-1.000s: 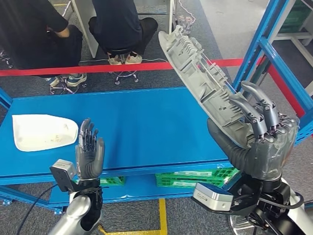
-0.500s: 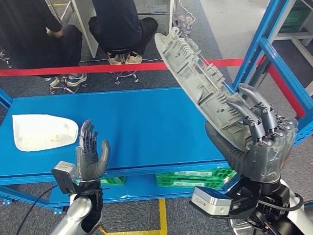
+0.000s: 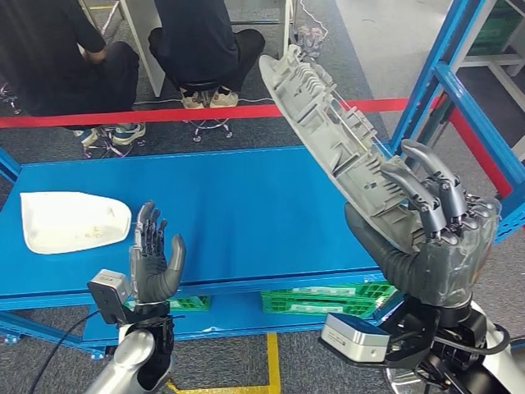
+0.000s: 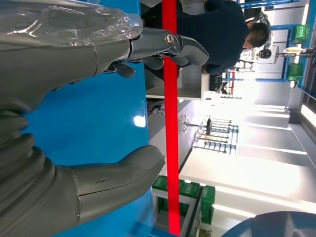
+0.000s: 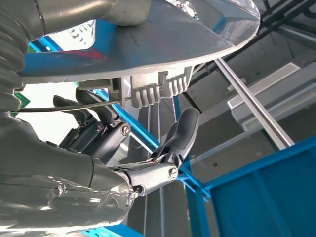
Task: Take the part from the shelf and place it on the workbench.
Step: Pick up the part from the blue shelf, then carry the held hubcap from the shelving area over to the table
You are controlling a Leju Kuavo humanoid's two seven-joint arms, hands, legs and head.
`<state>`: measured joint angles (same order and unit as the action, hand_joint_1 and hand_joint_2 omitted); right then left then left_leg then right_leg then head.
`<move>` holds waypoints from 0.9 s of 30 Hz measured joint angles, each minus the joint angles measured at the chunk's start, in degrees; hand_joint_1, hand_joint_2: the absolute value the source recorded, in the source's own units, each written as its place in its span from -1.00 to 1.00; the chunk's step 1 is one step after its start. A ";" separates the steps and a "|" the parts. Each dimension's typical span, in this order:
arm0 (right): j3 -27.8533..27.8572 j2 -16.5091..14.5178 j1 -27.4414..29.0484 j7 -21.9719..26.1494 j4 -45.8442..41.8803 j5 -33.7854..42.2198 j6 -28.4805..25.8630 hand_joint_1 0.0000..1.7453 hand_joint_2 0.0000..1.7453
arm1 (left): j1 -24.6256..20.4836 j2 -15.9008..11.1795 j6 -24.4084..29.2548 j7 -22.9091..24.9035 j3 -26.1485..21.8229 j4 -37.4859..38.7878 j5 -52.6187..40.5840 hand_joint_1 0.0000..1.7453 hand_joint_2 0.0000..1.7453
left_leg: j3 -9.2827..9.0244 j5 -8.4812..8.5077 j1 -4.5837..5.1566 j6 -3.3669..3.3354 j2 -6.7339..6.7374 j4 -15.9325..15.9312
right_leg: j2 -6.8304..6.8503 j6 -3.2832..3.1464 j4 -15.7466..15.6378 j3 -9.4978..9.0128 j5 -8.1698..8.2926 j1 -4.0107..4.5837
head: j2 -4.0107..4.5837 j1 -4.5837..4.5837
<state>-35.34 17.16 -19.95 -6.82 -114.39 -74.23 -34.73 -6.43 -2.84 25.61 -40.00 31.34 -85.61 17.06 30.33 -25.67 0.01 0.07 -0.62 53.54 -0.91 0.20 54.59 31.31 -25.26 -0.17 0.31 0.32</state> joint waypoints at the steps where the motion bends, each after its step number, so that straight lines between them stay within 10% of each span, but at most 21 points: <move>1: 0.00 0.00 0.01 -0.05 -0.06 0.00 -0.01 1.00 1.00 | 0.00 0.01 0.01 0.00 0.00 0.01 -0.03 -1.00 1.00 | 0.00 0.00 0.00 0.00 0.00 0.00 | 0.00 0.00 0.00 0.00 0.00 0.00 | 0.00 0.00; 27: -1.31 0.02 3.22 0.80 -0.14 2.09 1.56 1.00 1.00 | -0.45 0.17 -0.58 0.00 0.00 0.90 -0.05 -1.00 1.00 | 0.03 0.00 0.00 0.00 0.00 0.04 | 0.00 0.00 0.06 0.04 0.00 0.00 | 0.00 0.01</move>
<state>-36.65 17.18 -16.73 -6.02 -114.53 -72.14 -33.17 -6.89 -2.67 25.03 -40.00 31.34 -84.71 17.00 30.36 -25.67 0.01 0.07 -0.62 53.59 -0.91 0.20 54.65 31.36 -25.26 -0.17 0.31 0.33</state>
